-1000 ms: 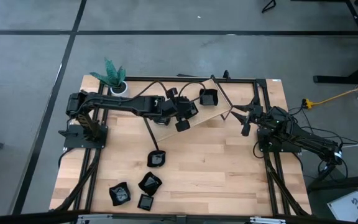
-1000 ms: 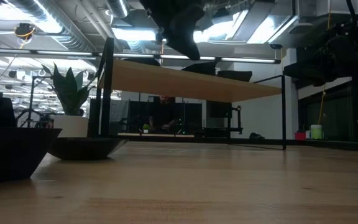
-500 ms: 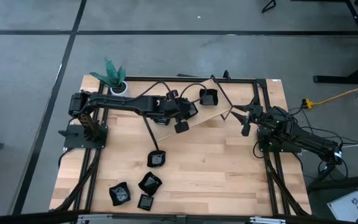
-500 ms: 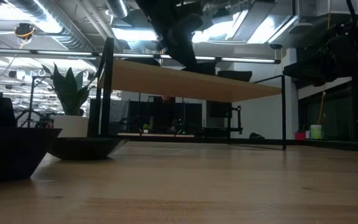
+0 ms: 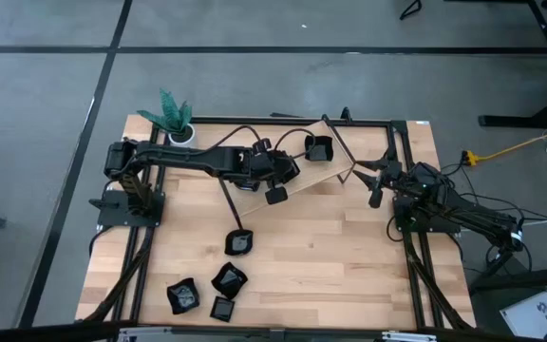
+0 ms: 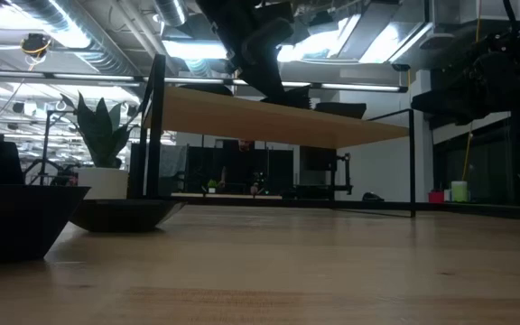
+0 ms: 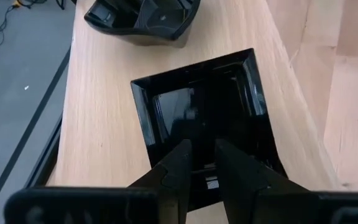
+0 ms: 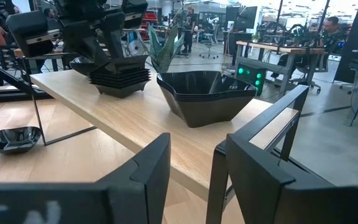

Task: Pick & Place Mini shaped plates
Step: Stack the black square plate on top of the black square plate on the shelf

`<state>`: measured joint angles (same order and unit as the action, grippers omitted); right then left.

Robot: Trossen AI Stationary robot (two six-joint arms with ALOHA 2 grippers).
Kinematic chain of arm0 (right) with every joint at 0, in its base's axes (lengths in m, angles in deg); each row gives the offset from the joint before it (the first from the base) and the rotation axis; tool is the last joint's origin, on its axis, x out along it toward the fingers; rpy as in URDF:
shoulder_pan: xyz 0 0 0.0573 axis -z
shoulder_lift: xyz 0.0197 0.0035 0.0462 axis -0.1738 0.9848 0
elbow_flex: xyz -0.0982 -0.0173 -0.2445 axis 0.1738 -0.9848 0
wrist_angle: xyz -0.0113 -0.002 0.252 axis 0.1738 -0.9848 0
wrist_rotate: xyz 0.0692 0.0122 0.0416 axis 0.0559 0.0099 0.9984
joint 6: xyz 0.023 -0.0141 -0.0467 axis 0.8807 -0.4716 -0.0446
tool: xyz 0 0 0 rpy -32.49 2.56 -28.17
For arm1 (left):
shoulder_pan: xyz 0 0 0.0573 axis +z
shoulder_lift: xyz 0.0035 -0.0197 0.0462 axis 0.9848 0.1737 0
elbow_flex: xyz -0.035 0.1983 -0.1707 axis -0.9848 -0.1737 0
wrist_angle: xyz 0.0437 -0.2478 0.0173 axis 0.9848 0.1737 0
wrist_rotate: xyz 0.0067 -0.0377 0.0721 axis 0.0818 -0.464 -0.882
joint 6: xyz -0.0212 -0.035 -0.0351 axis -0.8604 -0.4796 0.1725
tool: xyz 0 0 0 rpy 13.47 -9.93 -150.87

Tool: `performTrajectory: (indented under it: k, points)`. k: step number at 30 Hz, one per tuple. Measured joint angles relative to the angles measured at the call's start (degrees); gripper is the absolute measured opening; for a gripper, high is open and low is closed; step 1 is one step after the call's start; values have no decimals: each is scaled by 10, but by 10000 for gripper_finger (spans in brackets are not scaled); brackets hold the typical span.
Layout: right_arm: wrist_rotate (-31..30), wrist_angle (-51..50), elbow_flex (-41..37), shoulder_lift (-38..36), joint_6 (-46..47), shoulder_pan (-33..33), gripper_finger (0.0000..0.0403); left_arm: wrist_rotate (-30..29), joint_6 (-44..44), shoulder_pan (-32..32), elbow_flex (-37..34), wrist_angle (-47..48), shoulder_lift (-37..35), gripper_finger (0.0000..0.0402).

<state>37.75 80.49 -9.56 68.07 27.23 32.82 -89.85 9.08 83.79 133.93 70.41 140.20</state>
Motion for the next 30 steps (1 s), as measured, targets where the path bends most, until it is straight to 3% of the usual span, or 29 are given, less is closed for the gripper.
performTrajectory:
  k: [15, 25, 30]
  points:
    - [0, 0, 0, 0, 0, 0, 154, -17, -14, -30, 55, 95, -8, 65]
    - [0, 0, 0, 0, 0, 0, 154, -72, 60, -38, 55, -24, -8, 65]
    - [0, 0, 0, 0, 0, 0, 154, -58, 54, -17, 55, -23, -4, 65]
